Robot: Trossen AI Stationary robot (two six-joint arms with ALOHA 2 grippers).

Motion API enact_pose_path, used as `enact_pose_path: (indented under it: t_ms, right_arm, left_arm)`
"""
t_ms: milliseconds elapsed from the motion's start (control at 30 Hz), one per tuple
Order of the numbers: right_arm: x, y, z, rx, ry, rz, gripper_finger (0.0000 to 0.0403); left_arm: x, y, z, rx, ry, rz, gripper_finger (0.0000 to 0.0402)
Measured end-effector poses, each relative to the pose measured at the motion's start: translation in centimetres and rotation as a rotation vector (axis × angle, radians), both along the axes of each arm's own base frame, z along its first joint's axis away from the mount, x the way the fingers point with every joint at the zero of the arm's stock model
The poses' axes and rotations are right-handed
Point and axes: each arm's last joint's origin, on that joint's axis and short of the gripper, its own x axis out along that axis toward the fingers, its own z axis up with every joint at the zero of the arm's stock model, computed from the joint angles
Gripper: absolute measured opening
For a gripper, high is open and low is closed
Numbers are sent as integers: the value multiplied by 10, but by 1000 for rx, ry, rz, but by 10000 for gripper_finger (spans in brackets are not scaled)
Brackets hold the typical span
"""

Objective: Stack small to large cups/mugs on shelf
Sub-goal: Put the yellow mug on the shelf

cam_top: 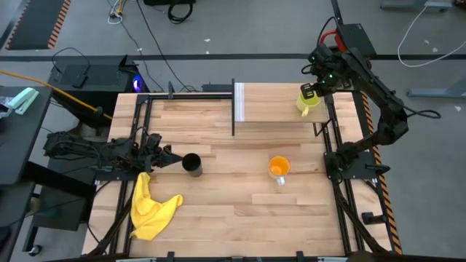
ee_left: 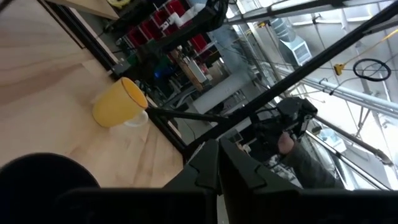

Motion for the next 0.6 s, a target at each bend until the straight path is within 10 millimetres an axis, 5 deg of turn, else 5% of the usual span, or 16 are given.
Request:
enact_pose_path:
  t_ms: [600]
  right_arm:
    - [1, 0, -4, 14, -4, -72, 12]
  left_arm:
    - [0, 1, 0, 23, 2, 28, 24]
